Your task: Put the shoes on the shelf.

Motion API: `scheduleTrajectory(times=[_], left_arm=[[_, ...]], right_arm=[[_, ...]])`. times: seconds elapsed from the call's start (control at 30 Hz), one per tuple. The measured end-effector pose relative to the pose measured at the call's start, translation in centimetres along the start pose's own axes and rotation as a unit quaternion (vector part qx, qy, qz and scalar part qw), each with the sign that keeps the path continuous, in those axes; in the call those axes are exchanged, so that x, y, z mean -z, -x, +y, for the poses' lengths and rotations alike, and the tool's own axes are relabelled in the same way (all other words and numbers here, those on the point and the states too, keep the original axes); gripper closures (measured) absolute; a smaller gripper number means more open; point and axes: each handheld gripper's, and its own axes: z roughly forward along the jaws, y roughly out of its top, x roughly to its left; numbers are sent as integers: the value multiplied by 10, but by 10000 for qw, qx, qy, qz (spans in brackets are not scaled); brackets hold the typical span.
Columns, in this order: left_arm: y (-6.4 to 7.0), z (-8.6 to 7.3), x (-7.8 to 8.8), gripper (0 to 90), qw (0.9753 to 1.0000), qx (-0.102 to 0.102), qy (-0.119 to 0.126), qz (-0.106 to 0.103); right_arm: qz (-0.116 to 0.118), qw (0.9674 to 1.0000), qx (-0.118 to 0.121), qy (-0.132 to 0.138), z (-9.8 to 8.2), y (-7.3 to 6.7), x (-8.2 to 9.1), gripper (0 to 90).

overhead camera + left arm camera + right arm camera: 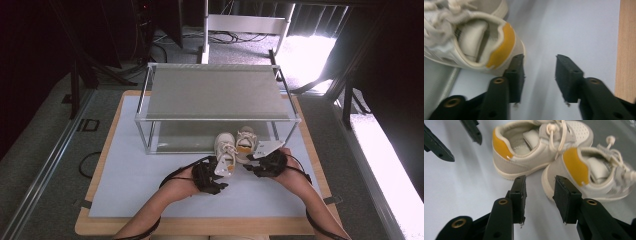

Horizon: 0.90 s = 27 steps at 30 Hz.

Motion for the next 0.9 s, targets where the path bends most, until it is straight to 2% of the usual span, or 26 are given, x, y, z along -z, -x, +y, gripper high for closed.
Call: scheduleTrajectory(times=[0.13,0.2,0.33,0.4,0.47,0.53,0.6,0.67,0.73,0.9], left_arm=[[4,-4,-6,631,9998,182,41,-16],[5,-5,-11,650,9997,220,72,-65],[7,-4,-20,760,9993,265,58,-250],[8,-3,-24,776,9997,224,29,-131],[7,-3,-26,813,9995,269,88,103],[4,-2,-26,814,9988,379,166,273],[2,-2,-25,814,9979,415,205,442],[-2,-2,-24,843,9976,488,308,390],[-2,-1,-24,843,9978,359,293,469],[0,4,-24,844,9976,304,218,587]], right_arm=[[-67,9994,-286,169,-10,-4,-3,615],[-178,9986,-446,240,-15,-5,-4,617],[-238,9971,-657,288,-23,-5,-7,620],[-247,9969,-694,281,-26,-6,-8,620],[-238,9966,-742,280,-29,-7,-8,619],[-339,9962,-747,287,-30,-7,-8,620],[-336,9957,-794,328,-32,-8,-8,620],[-404,9951,-844,314,-33,-7,-8,622],[-441,9945,-893,334,-33,-6,-8,622],[-507,9932,-970,400,-35,-4,-7,625]])
